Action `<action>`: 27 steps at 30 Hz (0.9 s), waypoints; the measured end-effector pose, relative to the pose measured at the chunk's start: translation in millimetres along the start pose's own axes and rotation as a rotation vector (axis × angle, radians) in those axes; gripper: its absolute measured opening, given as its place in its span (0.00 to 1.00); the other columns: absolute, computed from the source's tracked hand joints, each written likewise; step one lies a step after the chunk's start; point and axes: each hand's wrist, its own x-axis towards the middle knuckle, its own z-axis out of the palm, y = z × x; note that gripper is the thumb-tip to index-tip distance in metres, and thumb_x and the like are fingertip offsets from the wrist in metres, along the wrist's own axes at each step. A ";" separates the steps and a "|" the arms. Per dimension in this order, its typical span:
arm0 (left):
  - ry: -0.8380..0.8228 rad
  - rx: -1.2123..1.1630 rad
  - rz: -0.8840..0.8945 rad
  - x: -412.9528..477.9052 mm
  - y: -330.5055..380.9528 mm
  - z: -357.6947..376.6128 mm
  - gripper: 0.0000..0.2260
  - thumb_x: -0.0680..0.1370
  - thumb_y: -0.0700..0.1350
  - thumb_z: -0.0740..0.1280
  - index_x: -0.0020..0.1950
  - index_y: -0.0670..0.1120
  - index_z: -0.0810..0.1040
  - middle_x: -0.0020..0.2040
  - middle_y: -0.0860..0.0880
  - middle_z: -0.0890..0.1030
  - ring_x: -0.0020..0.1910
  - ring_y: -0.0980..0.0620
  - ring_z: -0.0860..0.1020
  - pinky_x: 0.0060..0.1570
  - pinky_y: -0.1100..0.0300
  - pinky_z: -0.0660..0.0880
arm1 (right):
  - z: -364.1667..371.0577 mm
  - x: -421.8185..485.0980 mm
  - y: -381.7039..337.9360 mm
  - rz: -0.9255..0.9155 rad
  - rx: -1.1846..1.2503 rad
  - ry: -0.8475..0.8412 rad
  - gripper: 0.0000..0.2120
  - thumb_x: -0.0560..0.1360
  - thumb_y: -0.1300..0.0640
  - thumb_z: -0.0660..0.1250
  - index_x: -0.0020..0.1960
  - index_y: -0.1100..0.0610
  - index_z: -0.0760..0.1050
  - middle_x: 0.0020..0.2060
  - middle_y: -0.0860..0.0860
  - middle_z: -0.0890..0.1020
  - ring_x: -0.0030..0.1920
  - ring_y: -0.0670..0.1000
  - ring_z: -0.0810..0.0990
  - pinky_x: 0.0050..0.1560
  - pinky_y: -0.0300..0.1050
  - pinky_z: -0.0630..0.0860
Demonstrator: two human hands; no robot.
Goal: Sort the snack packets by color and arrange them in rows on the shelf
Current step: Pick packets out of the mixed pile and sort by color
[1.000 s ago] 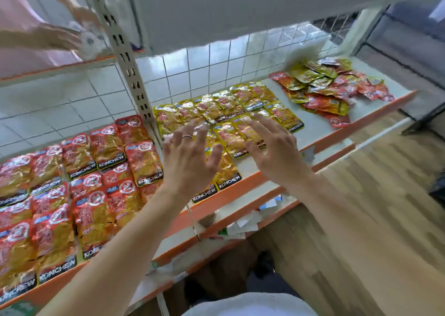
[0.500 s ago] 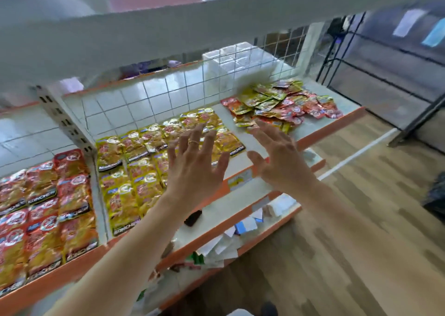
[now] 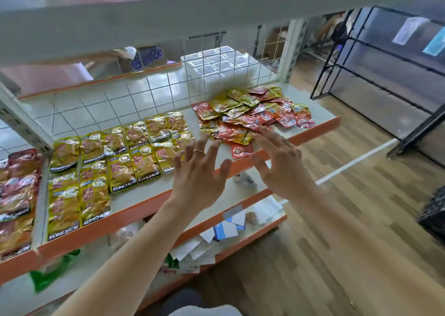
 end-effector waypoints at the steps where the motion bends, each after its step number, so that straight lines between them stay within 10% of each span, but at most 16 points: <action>1: -0.009 -0.001 0.007 2.4 0.0 3.1 0.30 0.79 0.64 0.44 0.76 0.53 0.64 0.79 0.48 0.62 0.77 0.44 0.58 0.70 0.43 0.56 | 3.0 0.7 3.1 0.007 0.011 0.006 0.23 0.81 0.49 0.64 0.75 0.50 0.69 0.78 0.47 0.63 0.78 0.54 0.61 0.74 0.66 0.58; 27: -0.190 -0.103 0.058 152.7 23.5 78.9 0.26 0.82 0.62 0.52 0.78 0.52 0.63 0.80 0.49 0.60 0.78 0.47 0.56 0.72 0.44 0.55 | 28.1 102.7 115.7 0.215 -0.046 -0.095 0.26 0.79 0.51 0.67 0.75 0.49 0.67 0.77 0.47 0.65 0.77 0.50 0.61 0.74 0.57 0.55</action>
